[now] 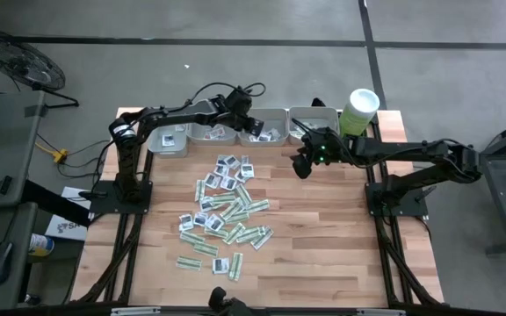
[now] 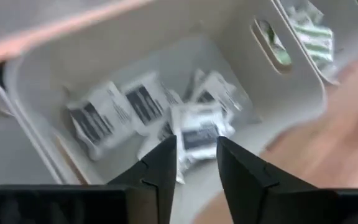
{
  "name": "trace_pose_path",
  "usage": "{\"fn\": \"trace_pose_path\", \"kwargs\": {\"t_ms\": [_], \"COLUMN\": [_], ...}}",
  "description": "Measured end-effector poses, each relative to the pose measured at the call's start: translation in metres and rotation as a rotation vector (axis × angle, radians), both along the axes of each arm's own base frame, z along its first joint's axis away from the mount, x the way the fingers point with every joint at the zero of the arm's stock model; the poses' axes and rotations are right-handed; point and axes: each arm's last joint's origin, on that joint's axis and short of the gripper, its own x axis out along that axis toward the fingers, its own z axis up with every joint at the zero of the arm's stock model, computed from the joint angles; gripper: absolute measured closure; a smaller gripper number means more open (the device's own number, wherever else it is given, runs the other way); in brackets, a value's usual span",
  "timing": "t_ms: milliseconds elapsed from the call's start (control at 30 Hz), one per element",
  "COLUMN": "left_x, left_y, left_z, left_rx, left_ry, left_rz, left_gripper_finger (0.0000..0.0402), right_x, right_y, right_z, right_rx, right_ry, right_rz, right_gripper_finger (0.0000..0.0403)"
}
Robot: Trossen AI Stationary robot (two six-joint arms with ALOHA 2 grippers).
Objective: Pick & Place First Aid Supplies
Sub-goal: Put the gray towelette pack into the middle right gray bin
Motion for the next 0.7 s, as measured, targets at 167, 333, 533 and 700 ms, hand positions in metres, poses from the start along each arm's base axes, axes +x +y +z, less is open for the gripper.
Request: {"fn": "trace_pose_path", "kwargs": {"t_ms": [167, 333, 533, 700], "left_x": [-0.007, -0.011, -0.006, -0.001], "left_y": [-0.009, -0.035, -0.070, -0.089], "left_z": [0.019, 0.030, 0.031, 0.024], "left_rx": [-0.084, -0.154, -0.209, -0.244], "left_ry": [0.060, 0.142, 0.219, 0.232], "left_rz": [-0.004, -0.029, -0.085, -0.078], "left_gripper_finger": [0.0278, 0.0277, 0.0277, 0.0277], "right_x": [-0.003, -0.003, -0.003, -0.003], "right_y": [0.001, 0.002, 0.002, 0.002], "right_z": [-0.003, -0.004, -0.004, -0.004], "right_rx": [0.023, 0.048, 0.057, 0.057], "right_ry": [0.038, 0.038, 0.040, 0.040], "right_rz": [0.005, 0.005, 0.011, 0.006], "right_gripper_finger": [0.0206, 0.0206, 0.0206, 0.0206]}}
